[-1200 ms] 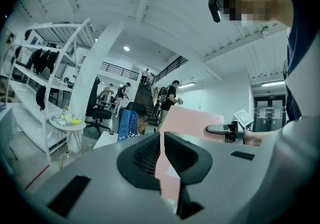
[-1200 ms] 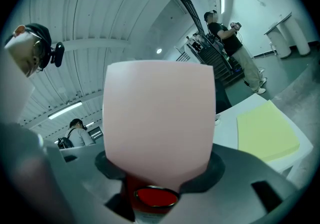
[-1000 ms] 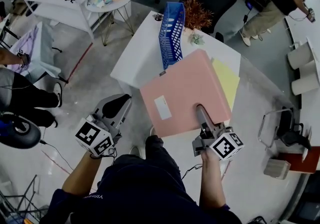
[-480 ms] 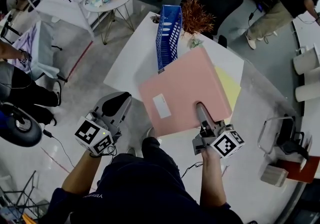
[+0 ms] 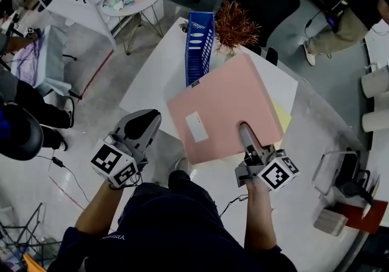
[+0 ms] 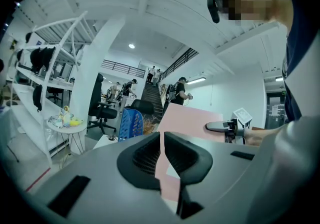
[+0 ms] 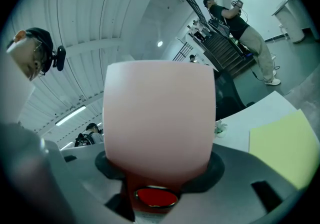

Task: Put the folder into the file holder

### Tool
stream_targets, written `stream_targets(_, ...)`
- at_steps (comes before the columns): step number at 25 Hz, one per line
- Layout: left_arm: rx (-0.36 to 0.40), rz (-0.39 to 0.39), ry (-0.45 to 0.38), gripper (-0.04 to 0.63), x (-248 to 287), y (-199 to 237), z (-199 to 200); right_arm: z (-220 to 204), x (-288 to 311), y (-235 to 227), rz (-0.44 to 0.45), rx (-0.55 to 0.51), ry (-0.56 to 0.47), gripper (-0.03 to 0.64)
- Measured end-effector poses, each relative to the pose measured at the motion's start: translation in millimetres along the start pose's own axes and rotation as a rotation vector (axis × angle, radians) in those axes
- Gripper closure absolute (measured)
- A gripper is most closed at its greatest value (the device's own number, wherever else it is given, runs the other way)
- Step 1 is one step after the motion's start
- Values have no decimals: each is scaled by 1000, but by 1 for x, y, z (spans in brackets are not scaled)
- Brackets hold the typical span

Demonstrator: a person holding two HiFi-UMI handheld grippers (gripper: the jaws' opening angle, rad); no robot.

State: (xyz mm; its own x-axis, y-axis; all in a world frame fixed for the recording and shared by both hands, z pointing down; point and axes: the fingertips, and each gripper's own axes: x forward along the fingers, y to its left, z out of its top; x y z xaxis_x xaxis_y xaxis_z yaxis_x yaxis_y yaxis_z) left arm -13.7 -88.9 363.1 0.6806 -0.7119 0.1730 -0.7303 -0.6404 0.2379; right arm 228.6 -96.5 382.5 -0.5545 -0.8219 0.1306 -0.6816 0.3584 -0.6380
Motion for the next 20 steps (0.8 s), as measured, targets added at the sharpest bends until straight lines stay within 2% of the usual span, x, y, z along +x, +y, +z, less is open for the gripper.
stream_targets(9,-1,26,-7,546,22,7,8,28,18,-15,16,-4,-15,357)
stream_targets(20,-22,16,-4,546,38,24,6,54,39,-20,-17,-43,-46,357)
